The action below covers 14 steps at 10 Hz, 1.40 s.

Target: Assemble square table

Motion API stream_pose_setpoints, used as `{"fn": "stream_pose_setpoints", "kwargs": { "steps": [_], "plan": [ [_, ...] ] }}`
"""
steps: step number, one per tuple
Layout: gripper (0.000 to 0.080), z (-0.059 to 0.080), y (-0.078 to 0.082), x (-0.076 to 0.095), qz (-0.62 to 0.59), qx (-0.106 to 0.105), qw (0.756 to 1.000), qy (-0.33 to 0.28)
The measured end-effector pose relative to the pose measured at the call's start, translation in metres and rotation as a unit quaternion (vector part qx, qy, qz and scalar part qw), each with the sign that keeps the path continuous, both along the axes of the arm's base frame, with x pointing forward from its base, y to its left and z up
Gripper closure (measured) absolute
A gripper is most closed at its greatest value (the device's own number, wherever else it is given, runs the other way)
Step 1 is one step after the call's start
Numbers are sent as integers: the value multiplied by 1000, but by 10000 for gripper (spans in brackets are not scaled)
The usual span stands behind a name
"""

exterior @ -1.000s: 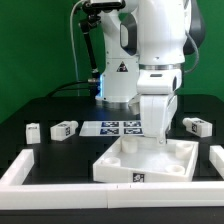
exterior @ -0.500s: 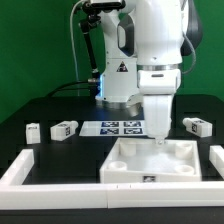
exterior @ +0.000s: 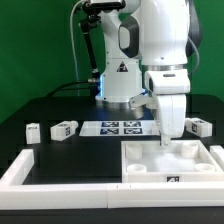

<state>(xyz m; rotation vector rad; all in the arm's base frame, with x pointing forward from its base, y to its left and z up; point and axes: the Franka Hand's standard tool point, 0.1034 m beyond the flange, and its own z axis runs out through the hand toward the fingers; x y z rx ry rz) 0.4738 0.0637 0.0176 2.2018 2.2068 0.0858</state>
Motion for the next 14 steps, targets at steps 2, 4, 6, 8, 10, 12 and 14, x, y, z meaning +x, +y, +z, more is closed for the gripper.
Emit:
{"fn": "stream_pose_setpoints", "kwargs": {
  "steps": [2, 4, 6, 8, 10, 12, 14],
  "plan": [
    [742, 0, 4, 11, 17, 2, 1000, -9],
    [742, 0, 10, 21, 22, -3, 1000, 5],
    [742, 0, 12, 21, 14, -6, 1000, 13],
    [742, 0, 11, 20, 10, -6, 1000, 13],
    [562, 0, 11, 20, 10, -6, 1000, 14],
    [426, -1, 11, 20, 10, -6, 1000, 14],
    [177, -1, 11, 20, 10, -6, 1000, 14]
  ]
}}
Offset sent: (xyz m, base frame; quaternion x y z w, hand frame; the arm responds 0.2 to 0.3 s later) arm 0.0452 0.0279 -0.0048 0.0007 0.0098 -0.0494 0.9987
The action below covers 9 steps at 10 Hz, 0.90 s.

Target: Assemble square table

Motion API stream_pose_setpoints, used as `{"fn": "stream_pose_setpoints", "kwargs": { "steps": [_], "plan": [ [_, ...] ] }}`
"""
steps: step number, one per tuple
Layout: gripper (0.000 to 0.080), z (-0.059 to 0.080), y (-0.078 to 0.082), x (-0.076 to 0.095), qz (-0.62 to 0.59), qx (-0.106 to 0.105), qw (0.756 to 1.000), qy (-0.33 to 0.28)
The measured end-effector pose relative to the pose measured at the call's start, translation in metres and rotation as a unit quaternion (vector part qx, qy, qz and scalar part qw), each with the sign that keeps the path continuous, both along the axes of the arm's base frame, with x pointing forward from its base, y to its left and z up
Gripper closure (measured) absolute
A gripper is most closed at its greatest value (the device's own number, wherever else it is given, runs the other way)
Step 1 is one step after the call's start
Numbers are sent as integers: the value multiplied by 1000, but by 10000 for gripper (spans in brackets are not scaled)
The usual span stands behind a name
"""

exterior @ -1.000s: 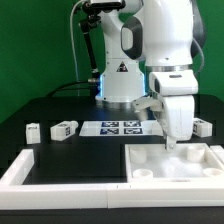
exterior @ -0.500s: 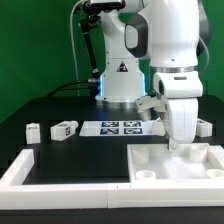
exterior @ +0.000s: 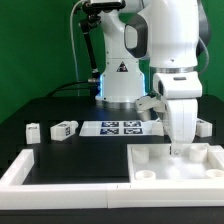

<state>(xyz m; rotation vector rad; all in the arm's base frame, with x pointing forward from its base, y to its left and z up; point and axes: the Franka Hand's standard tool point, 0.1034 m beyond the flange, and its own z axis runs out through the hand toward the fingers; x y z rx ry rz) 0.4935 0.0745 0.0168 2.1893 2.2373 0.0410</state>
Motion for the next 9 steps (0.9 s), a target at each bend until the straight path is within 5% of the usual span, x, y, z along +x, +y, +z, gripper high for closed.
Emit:
{"fn": "stream_pose_setpoints", "kwargs": {
  "steps": [9],
  "plan": [
    [151, 7, 1, -5, -24, -1, 1000, -2]
  ]
}}
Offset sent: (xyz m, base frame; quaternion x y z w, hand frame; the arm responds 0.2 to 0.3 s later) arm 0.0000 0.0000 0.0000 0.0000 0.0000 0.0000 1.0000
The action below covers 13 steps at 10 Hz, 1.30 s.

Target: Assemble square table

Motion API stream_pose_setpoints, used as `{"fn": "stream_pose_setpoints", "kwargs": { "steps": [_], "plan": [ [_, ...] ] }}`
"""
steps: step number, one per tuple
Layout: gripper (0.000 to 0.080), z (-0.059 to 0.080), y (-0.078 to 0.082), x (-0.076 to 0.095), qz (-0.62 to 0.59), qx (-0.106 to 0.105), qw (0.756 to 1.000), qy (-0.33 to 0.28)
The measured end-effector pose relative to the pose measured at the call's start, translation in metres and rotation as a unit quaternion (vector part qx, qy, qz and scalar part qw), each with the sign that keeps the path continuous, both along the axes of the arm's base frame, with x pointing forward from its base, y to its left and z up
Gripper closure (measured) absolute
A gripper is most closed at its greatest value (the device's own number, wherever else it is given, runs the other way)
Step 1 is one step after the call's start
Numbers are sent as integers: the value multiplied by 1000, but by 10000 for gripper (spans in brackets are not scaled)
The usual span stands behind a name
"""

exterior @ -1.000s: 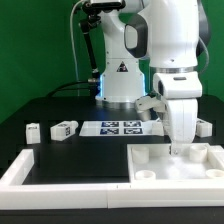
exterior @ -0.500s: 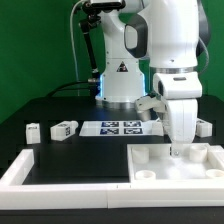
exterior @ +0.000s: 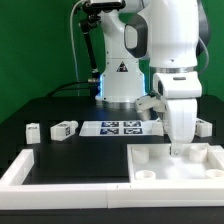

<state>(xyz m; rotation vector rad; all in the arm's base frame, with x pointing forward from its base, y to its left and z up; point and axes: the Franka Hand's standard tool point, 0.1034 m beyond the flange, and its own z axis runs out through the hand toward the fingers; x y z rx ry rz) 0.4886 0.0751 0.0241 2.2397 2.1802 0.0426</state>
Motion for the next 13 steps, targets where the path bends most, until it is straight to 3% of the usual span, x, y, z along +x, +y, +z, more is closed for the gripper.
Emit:
{"fn": "stream_pose_setpoints", "kwargs": {
  "steps": [3, 7, 9, 11, 13],
  "plan": [
    [151, 26, 19, -18, -78, 0, 997, -12],
    [151, 26, 24, -19, -140, 3, 990, -11],
    [151, 26, 58, -41, -287, 10, 958, -3],
    [151, 26, 82, -51, -386, 16, 922, 5],
    [151, 25, 95, -55, -457, 24, 889, 12]
  ]
}}
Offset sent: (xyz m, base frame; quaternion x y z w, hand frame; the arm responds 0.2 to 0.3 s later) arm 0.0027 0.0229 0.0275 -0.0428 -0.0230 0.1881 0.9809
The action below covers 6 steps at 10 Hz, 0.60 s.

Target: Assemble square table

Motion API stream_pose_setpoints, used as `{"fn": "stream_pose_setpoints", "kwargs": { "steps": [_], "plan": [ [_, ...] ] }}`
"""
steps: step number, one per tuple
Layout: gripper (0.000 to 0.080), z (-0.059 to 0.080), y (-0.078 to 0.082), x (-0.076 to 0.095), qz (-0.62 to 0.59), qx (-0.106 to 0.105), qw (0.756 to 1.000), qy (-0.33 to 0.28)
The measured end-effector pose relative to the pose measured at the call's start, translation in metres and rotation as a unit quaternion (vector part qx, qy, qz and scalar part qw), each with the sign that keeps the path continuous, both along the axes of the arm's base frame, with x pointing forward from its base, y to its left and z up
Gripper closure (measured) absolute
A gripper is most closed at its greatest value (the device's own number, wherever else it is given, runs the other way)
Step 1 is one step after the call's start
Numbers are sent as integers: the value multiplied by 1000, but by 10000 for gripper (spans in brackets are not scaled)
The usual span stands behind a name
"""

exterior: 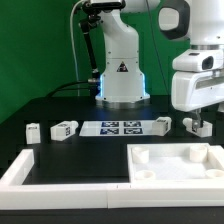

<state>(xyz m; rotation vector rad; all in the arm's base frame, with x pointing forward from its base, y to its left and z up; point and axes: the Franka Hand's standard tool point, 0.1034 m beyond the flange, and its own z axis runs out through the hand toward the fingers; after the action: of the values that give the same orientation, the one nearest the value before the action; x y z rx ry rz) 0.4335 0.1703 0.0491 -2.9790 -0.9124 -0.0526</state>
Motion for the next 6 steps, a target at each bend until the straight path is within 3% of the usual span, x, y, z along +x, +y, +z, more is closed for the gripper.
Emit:
{"fn": "stream_pose_setpoints", "kwargs": {
  "steps": [2, 4, 5, 6],
  "plan": [
    [151, 0, 0, 0, -12, 2, 1000, 2],
    [151, -4, 16, -19, -46, -9, 998, 28],
    [151, -5, 24, -37, -46, -33, 997, 61],
    [151, -6, 24, -45, -39, -50, 994, 85]
  ]
}}
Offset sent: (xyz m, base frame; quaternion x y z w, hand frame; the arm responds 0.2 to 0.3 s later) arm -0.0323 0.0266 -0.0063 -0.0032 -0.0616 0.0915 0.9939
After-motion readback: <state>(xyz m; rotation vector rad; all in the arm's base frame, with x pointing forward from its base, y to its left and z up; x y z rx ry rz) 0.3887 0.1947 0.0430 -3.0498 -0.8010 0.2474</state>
